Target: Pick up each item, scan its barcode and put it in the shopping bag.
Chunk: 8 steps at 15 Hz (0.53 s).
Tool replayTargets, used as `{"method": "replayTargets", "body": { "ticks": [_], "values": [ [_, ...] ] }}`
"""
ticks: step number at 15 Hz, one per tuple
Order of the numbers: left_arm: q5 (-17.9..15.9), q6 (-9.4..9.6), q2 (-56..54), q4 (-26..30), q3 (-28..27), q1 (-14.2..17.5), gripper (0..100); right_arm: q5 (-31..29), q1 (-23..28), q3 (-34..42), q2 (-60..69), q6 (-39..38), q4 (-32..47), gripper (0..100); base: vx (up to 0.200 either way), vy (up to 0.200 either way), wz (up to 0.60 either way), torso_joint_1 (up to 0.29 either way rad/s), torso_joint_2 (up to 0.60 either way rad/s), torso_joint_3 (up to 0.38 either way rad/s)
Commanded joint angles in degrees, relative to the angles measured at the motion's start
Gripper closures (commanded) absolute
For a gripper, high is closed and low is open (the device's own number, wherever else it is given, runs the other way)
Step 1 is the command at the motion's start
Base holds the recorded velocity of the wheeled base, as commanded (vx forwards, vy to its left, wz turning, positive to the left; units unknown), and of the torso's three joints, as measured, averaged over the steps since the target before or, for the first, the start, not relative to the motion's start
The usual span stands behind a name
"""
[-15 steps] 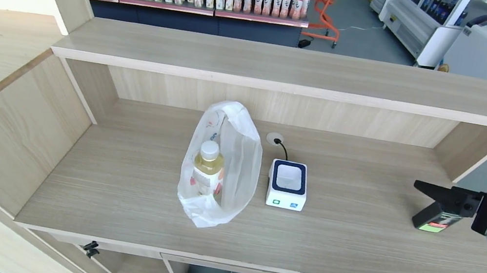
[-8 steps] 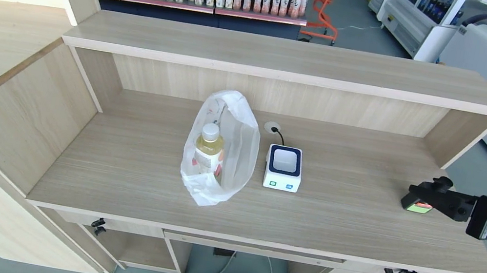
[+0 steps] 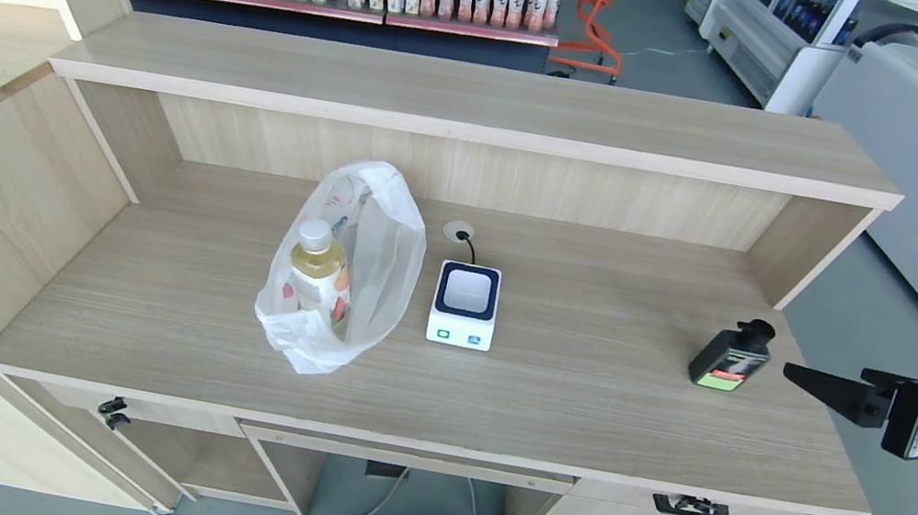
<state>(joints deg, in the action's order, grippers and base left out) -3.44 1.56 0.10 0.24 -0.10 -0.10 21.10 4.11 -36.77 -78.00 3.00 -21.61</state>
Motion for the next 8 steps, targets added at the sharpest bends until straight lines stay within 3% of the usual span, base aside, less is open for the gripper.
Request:
{"method": "replayTargets", "body": {
  "ticks": [1, 6, 8],
  "values": [
    [0.0, 0.02, 0.4, 0.0, 0.0, 0.0, 0, 0.0, 0.1, 0.1, -0.8, 0.0, 0.0, 0, 0.0, -0.2, 0.0, -0.002, 0.0, -0.007],
    [0.0, 0.02, 0.5, 0.0, 0.0, 0.0, 0, -0.4, 1.5, 0.4, -1.5, 3.4, -0.1, 0, 0.0, -0.2, 0.0, 0.0, 0.0, 0.002],
    [0.0, -0.07, 0.0, 0.0, 0.0, 0.0, 0, -0.4, 1.5, 0.4, -1.6, 3.4, -0.1, 0, 0.0, 0.0, 0.0, 0.0, 0.0, 0.0]
  ]
}}
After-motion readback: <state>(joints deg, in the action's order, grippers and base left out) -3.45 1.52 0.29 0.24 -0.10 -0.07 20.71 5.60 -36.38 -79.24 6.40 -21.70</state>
